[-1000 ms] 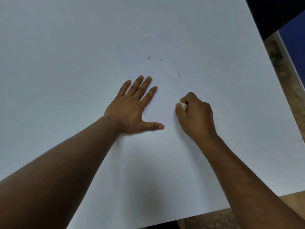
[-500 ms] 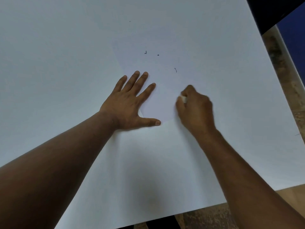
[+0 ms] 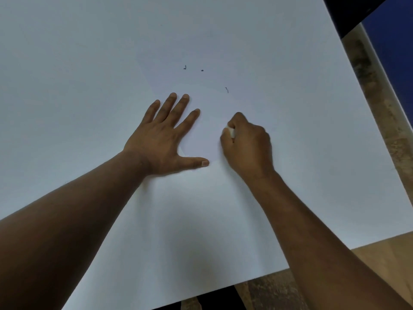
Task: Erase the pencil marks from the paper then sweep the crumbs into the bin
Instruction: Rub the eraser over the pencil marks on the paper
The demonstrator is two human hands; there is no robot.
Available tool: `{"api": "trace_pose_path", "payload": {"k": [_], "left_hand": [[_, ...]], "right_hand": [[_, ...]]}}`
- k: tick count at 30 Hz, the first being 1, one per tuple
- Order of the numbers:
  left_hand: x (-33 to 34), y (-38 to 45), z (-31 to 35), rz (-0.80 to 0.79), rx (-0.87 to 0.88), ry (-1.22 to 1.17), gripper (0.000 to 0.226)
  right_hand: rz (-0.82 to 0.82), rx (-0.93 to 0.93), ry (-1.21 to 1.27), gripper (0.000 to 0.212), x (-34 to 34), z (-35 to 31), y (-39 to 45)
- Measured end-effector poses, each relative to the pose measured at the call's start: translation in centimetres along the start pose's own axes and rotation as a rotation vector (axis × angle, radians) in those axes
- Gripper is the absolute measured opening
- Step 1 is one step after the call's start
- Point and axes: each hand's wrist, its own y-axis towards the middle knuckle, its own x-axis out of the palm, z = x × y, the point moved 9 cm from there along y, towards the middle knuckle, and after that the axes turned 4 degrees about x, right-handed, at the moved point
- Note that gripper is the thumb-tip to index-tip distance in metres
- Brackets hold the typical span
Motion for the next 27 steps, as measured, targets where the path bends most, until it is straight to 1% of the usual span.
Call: {"api": "trace_pose_path", "payload": {"k": [4,7,11,13,15,18,21,24,27], "left_hand": [[-0.1,-0.1,0.1,0.008,0.007,0.003,0.114],[-0.2,0.0,0.2,0.009,0.016,0.012,0.113],[-0.2,-0.1,0.2,0.006,0.004,0.010,0.117],[-0.1,-0.2,0.1,0.002,0.004,0.001,0.119],[-0.2,-0.1,0.1,0.003,0.009,-0.018,0.120],[-0.2,-0.1,0.1,0.004,0.013,-0.043,0.119],[-0.8,-0.1,0.4,0.047,0.008,-0.043,0.117],[-1.0,0.6,2.6,0.092,0.085,-0.016,0.116],[-0.5,2.2,5.0,0.102,0.143,-0.098,0.112]], "right_hand": [[0.049,0.146,-0.019,0.012,-2.6,5.2,0.5],[0.035,0.204,0.054,0.012,-2.7,6.1,0.8],[0.044,0.186,0.229,0.013,-2.7,4.5,0.7],[0.048,0.156,0.267,0.015,-2.5,3.5,0.2],[0.029,0.125,0.280,0.017,-1.9,2.7,-0.2],[-0.050,0.095,0.269,0.021,-0.4,1.8,-1.0],[-0.039,0.114,0.269,0.018,-0.1,2.0,-1.3],[-0.031,0.114,0.254,0.019,-0.3,2.1,-1.2],[-0.051,0.084,0.225,0.015,-0.2,1.7,-1.1]]}}
